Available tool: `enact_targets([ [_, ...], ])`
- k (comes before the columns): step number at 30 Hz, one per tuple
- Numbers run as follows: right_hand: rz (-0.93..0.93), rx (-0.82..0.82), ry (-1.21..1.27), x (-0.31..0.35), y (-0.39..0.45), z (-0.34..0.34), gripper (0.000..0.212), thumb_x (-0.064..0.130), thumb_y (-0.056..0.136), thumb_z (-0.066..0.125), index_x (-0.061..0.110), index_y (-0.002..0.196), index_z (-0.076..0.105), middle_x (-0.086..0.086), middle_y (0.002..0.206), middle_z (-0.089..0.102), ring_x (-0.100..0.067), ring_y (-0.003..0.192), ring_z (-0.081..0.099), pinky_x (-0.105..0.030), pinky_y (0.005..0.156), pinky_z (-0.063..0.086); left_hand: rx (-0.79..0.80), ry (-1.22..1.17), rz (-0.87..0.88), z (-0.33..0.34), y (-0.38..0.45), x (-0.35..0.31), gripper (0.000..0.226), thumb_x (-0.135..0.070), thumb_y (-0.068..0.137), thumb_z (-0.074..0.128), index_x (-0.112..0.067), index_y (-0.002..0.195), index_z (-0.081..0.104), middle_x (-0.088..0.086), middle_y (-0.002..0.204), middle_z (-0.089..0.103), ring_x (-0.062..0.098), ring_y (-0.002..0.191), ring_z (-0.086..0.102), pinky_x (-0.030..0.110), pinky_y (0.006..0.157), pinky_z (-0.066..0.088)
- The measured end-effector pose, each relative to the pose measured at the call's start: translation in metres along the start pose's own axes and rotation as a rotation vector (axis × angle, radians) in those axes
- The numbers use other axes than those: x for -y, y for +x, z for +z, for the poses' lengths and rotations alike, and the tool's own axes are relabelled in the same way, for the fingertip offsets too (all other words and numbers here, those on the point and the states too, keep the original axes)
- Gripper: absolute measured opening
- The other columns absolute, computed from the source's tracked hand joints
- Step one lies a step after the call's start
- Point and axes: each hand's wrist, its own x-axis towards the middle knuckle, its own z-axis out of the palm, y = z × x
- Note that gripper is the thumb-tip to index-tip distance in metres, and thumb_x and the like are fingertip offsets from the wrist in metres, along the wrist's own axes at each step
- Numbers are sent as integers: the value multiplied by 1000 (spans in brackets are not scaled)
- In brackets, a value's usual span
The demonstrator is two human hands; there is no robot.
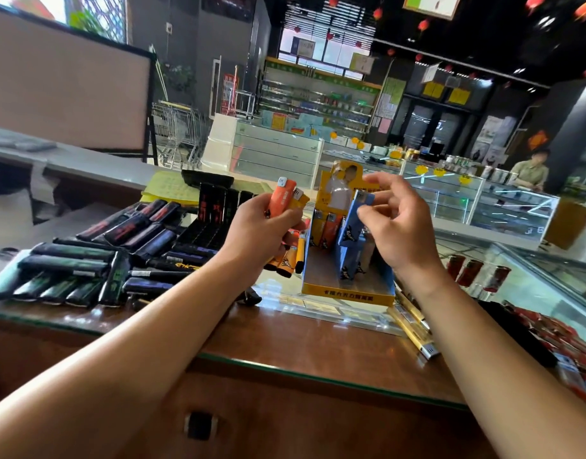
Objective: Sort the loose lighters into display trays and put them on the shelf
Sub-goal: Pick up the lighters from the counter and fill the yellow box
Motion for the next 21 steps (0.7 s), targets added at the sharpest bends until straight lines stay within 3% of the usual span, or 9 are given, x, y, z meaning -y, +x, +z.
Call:
enact_targets([
  [7, -34, 28, -82, -14, -12, -3, 29, 4, 84, 66, 27, 102, 68, 9, 87, 62, -4, 70, 58, -19, 62, 49, -3, 20, 24, 1, -1, 0, 3, -13, 91, 65, -13, 94, 65, 7, 77, 72, 14, 56, 55, 24, 45, 41],
  [12, -93, 83, -246, -18, -25, -13, 27, 6, 84, 66, 28, 100, 67, 13, 81, 60, -4, 72, 57, -13, 60, 46, -3, 44, 37, 2, -1, -1, 4, -15, 92, 65, -15, 96, 65, 6, 79, 73, 12, 56, 56, 22, 45, 42],
  [18, -159, 112, -375, -27, -35, -12, 26, 10, 84, 69, 28, 102, 66, 15, 87, 57, -1, 81, 55, -7, 68, 40, -3, 100, 63, 5, -3, 0, 6, -16, 92, 65, -15, 98, 65, 6, 80, 73, 12, 57, 57, 23, 47, 44],
  [21, -180, 96, -421, -30, -37, -10, 26, 13, 84, 71, 27, 105, 66, 12, 86, 55, -8, 81, 54, -21, 74, 44, -5, 124, 66, 6, -4, 0, 8, -18, 92, 66, -17, 99, 65, 4, 80, 74, 11, 57, 58, 23, 48, 45],
])
